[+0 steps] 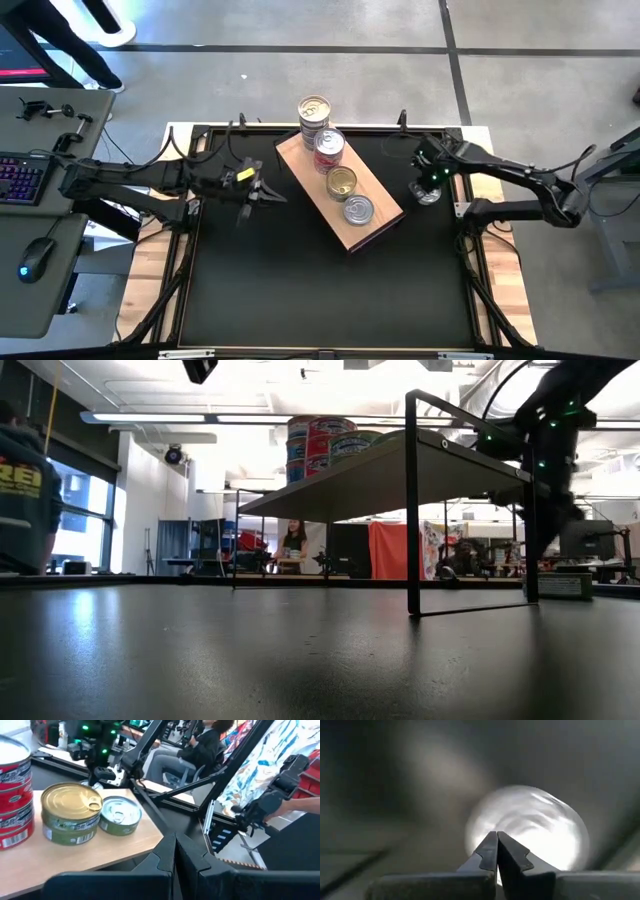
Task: Stack canned seafood by type on shelf
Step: Stack the green tuna can on top of the green tuna can on the shelf
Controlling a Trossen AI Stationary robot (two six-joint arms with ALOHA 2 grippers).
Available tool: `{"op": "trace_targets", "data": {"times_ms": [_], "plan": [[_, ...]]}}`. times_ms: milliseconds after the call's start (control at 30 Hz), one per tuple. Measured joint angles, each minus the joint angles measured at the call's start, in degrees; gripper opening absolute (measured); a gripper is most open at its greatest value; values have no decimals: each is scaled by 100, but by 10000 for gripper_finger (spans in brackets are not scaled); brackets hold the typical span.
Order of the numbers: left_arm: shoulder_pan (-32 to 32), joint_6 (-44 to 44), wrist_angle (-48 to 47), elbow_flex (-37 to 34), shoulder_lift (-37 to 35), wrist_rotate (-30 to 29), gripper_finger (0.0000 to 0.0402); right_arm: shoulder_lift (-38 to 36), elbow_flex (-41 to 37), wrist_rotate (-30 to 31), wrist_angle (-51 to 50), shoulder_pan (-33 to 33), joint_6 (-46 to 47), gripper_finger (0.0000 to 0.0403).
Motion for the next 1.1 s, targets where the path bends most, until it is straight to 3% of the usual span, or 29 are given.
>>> {"op": "trace_targets", "data": {"times_ms": [100, 200, 333, 433, 500, 833, 1100], "plan": [[-68, 1, 92, 0, -2, -47, 0, 30, 11, -953, 377, -106, -829, 0], [-152, -46, 175, 0, 0, -172, 0, 31, 13, -1201, 435, -99, -938, 0], [-274, -96, 200, 0, 0, -366, 0, 33, 15, -992, 300, -103, -377, 0], [-320, -97, 202, 0, 0, -435, 0, 50, 15, 37, -23, -125, 829, 0], [-338, -98, 202, 0, 0, -501, 0, 48, 15, 322, -169, -170, 956, 0], [-346, -96, 194, 0, 0, -515, 0, 373, 15, 296, -159, -338, 2062, 0], [-346, -98, 162, 0, 0, -500, 0, 723, 15, 254, -23, -220, 2106, 0]]}}
